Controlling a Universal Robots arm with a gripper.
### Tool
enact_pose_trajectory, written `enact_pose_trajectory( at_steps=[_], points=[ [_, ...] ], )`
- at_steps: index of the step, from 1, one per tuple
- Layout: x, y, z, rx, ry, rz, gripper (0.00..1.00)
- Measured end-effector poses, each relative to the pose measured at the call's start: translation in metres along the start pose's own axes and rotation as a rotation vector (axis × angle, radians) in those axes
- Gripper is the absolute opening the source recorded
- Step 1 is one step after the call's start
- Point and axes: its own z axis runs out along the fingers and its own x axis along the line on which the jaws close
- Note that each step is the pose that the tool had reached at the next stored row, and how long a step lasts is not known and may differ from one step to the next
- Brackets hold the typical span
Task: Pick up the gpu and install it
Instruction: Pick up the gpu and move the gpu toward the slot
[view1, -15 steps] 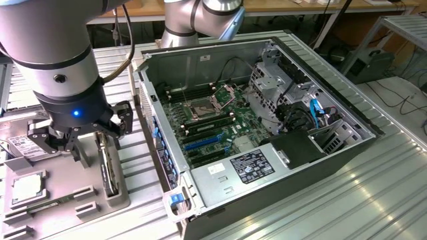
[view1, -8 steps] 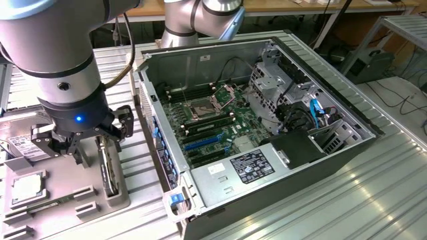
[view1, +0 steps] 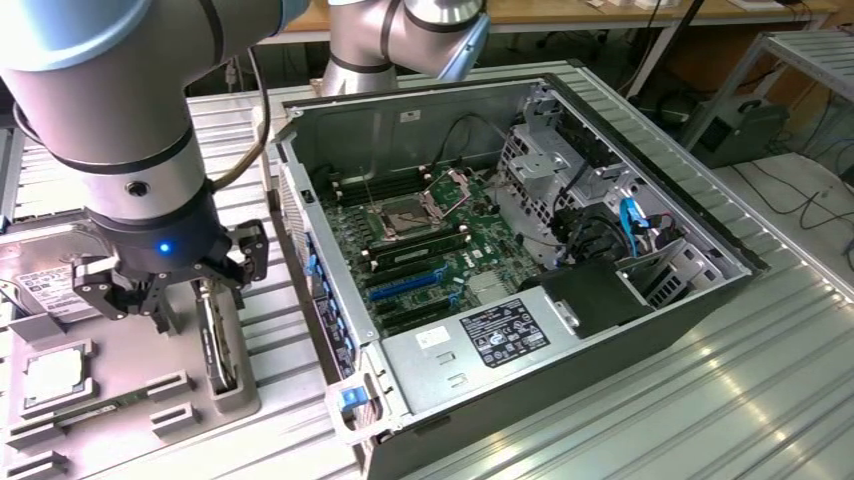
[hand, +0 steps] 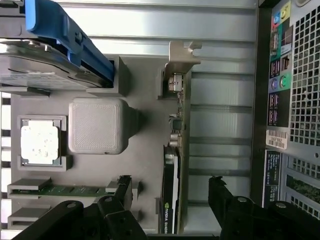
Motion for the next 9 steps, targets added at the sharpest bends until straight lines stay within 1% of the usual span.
enact_pose_trajectory(
  at_steps=[4,9],
  points=[
    [0.000,0.0017,0.0076,0.0002,-0.0003,0.000,0.72],
    [0.000,-0.0006,0.0168,0.0002,-0.0002,0.000,0.72]
  ],
)
